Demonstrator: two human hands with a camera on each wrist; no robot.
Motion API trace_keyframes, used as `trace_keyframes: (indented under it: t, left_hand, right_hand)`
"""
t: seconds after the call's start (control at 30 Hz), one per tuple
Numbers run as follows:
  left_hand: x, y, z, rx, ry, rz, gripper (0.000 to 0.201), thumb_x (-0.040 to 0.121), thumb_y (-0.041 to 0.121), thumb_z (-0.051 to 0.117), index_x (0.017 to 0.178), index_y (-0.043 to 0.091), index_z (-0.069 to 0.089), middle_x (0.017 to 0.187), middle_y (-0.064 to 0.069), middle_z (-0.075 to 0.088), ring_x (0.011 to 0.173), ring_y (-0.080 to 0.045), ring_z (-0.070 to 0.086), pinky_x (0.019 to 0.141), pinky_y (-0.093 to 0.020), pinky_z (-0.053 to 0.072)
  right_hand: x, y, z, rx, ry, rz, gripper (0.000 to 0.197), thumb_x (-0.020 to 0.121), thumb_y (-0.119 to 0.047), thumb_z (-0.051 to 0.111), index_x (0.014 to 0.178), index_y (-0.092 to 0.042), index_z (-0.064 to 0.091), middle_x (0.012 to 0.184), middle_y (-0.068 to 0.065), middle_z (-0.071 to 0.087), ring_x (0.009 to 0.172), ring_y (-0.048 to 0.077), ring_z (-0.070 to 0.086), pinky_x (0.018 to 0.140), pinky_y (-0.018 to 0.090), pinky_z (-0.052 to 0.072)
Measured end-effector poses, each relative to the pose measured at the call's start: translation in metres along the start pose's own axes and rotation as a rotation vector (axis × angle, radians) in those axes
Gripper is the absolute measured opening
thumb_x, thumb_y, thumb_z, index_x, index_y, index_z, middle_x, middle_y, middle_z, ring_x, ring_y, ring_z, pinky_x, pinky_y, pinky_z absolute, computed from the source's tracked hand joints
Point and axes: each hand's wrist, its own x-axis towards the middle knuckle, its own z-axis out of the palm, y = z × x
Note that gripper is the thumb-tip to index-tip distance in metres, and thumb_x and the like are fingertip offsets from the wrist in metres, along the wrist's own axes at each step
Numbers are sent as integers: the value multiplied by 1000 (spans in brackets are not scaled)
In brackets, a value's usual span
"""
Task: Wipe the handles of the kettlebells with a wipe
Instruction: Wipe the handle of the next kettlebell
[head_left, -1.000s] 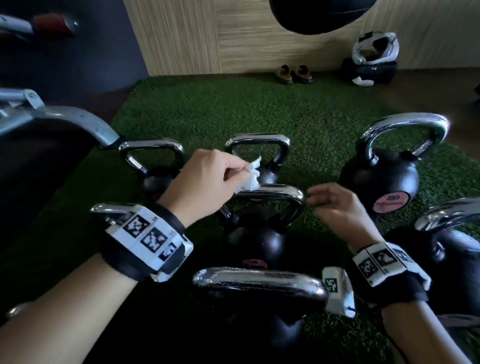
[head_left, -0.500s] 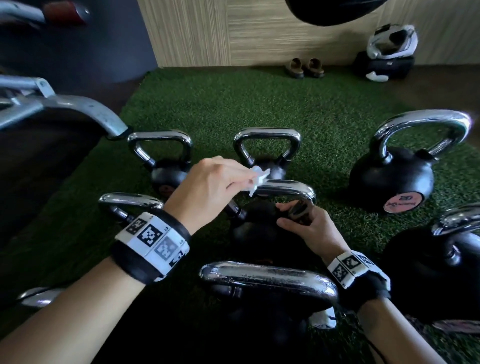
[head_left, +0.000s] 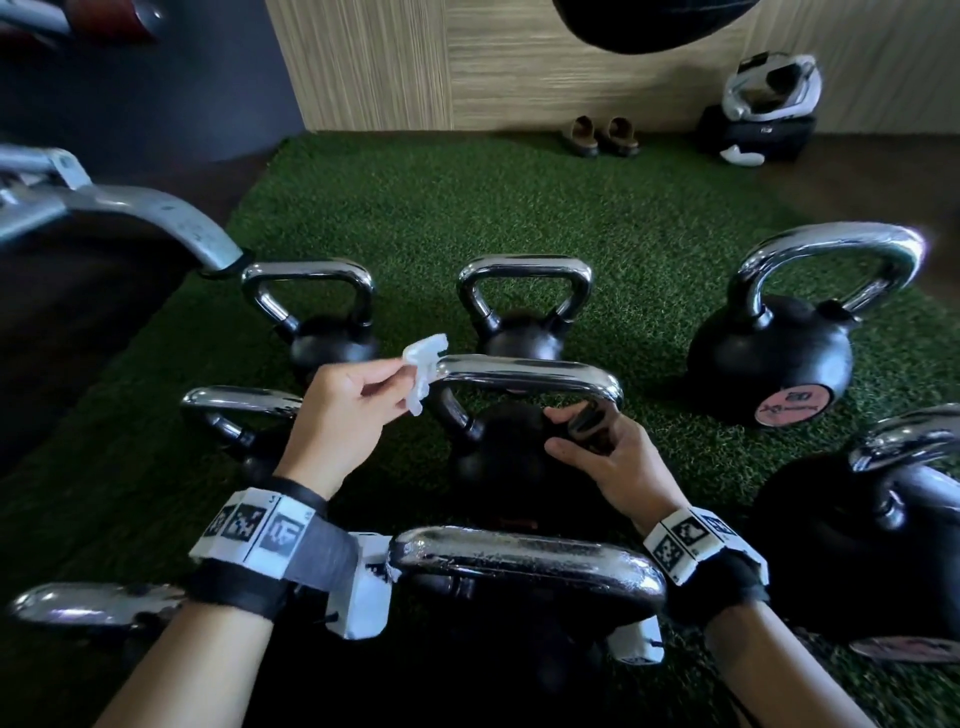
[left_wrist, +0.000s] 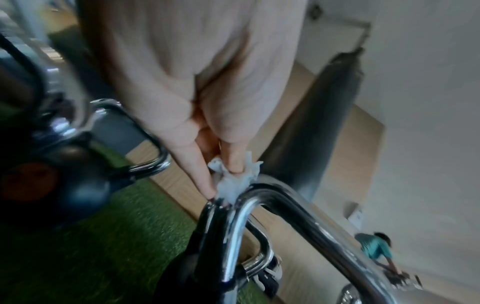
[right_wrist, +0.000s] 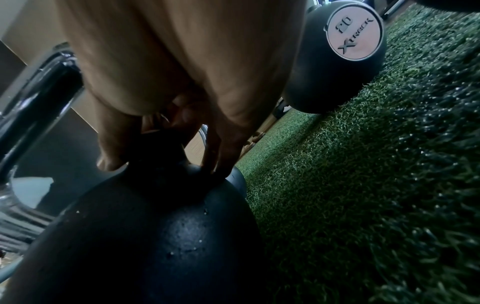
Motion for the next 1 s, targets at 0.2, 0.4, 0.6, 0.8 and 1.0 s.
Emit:
trace_keyframes:
  t: [0.2,0.4,0.6,0.8,1.0]
  left_hand:
    - [-5,-16,0,-98,-83,-45,33,98,2,64,93,30,80,92,7,81,91,-4,74,83,-16,59]
    - [-20,-52,18,-178,-145,-153,27,96,-4,64,95,16,81,98,-7,81,102,-22,74,89,-27,61]
    - [-22,-59,19,-7,-111,-35,41,82,59,79,89,18,83,91,-10,80,87,-20,74,94,-47,58]
    - [9,-57,37,240,-22,103,61,86,71,66,71,12,75,64,-7,71,64,-25,71,64,-51,59]
    - [55,-36,70,410,-90,169,44,89,51,72,64,15,70,57,-4,66,55,-15,63,55,-31,47]
  right_hand:
    - [0,2,-1,-44,3,-10,27,80,-20,86,103,-29,75,115,-15,76,112,2,69,107,38,51]
    - [0,-1,-3,-162,-9,-8,31,79,-29,86,106,-34,73,116,-22,74,113,-2,67,110,38,49]
    - [-5,-4,-4,-281,47,17,34,74,-41,89,104,-40,73,106,-17,75,101,0,69,98,32,54]
    - [-25,-8,-14,-535,78,-50,37,71,-40,90,102,-27,74,101,-14,65,94,-3,60,83,17,48]
    - [-35,-4,-8,-606,-7,-310,27,71,-19,89,84,-31,69,93,-21,58,91,12,59,79,29,48]
